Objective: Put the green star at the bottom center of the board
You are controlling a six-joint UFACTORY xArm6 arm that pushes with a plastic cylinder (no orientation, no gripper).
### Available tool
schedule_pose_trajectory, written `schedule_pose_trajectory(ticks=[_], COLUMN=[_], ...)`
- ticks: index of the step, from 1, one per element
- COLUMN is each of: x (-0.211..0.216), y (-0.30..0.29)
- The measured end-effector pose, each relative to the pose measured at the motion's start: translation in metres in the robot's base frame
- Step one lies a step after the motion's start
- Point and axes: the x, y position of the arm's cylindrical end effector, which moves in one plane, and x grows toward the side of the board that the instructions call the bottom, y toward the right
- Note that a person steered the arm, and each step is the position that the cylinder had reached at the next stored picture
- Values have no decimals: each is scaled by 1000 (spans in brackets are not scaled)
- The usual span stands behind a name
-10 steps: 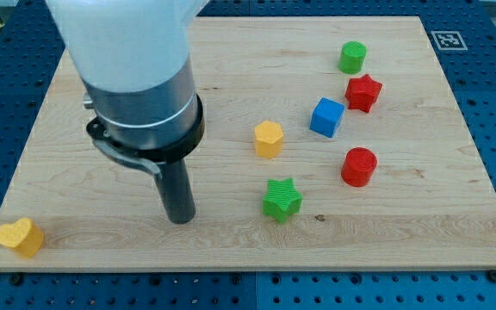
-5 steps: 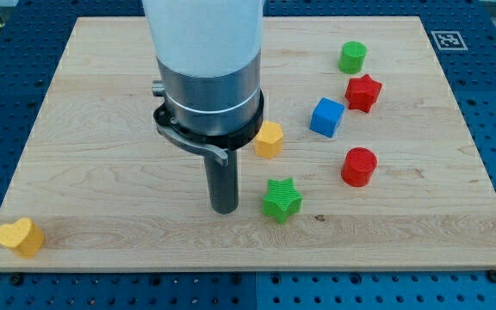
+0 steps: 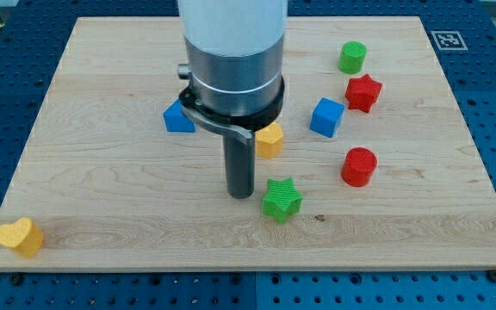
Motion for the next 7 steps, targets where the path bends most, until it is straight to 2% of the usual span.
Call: schedule_pose_trajectory(ticks=[3, 7], x=[-20, -20], y=[16, 41])
